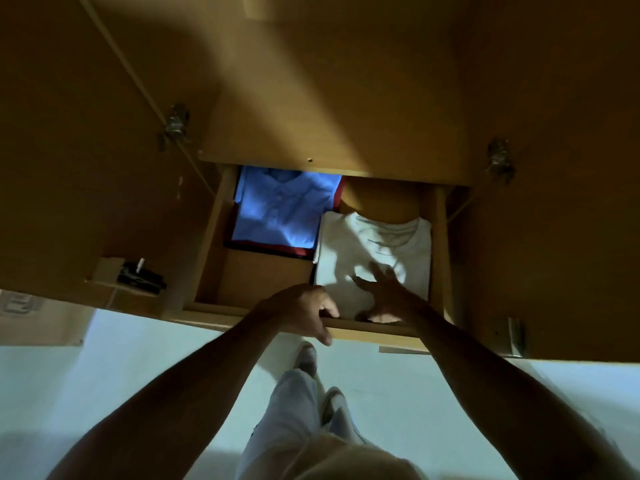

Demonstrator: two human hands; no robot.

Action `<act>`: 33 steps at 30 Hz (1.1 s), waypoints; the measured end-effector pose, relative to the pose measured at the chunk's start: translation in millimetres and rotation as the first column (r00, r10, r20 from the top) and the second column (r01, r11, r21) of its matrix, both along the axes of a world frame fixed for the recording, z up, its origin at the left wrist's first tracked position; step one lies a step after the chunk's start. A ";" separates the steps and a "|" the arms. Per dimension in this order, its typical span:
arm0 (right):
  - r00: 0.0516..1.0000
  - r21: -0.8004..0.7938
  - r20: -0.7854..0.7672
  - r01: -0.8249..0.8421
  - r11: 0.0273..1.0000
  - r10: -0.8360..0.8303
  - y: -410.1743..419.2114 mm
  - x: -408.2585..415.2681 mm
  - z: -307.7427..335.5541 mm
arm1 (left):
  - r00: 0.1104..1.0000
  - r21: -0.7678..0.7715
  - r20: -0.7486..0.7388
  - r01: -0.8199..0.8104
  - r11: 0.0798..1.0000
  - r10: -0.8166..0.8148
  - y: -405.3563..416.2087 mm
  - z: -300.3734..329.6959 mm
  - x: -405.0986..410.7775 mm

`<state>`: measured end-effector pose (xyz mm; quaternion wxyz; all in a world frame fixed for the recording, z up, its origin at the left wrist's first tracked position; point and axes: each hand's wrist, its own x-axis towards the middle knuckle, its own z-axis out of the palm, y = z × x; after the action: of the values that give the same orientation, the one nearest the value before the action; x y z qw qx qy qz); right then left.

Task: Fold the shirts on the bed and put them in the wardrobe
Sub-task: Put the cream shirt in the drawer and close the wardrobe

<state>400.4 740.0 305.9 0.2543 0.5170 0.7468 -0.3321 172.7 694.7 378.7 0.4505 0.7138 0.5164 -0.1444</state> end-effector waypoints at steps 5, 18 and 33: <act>0.999 0.073 0.021 -0.042 0.996 0.041 -5.5 -2.2 -25.7 | 0.998 0.021 0.068 0.013 1.000 -0.015 -2.5 0.0 0.3; 0.994 0.119 0.009 0.109 0.987 -0.111 74.8 -1.3 -18.6 | 0.998 -0.065 0.040 -0.041 0.997 0.044 10.1 -15.0 -2.0; 0.978 0.103 -0.006 0.207 0.973 -0.207 141.4 2.2 -9.3 | 0.998 -0.017 -0.031 0.053 0.998 -0.053 11.5 -18.6 -3.8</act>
<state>402.6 881.4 296.6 0.1931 0.6053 0.7043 -0.3167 168.9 706.2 360.2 0.4441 0.7211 0.5032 -0.1719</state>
